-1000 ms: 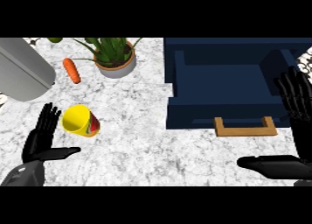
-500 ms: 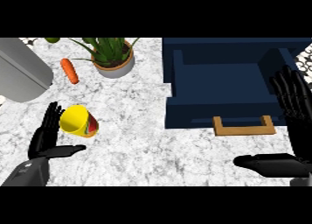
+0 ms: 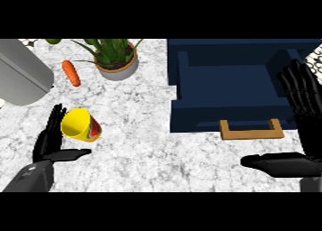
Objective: Pick up the cup, place it into the drawer and close the drawer
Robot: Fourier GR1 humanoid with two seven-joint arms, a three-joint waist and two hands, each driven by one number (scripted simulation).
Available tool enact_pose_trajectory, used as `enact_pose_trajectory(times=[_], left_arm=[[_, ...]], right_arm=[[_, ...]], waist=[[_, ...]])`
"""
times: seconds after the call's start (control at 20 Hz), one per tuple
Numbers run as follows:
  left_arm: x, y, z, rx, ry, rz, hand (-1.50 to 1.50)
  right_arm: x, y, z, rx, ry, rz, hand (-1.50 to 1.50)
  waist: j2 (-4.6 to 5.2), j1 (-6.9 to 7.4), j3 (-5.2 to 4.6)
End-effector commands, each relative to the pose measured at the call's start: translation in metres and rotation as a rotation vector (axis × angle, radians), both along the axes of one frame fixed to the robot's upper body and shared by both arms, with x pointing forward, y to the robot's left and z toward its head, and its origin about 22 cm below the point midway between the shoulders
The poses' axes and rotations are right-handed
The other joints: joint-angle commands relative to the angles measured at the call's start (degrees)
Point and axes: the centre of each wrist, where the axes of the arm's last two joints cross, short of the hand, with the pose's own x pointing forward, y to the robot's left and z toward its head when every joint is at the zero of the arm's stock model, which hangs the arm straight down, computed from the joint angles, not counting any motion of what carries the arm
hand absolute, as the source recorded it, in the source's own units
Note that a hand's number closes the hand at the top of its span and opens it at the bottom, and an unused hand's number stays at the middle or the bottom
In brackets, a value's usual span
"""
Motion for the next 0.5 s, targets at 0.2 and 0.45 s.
enact_pose_trajectory(times=[0.2, 0.45], left_arm=[[0.011, -0.005, 0.006, -0.127, -0.116, -0.090, -1.50], [0.007, -0.020, -0.003, -0.221, -0.135, -0.131, -1.50]], right_arm=[[0.006, -0.012, -0.006, 0.003, 0.018, 0.001, -1.50], [-0.003, 0.002, 0.005, 0.000, -0.010, 0.021, -1.50]], waist=[[0.27, -0.28, -0.05], [0.15, -0.40, -0.13]])
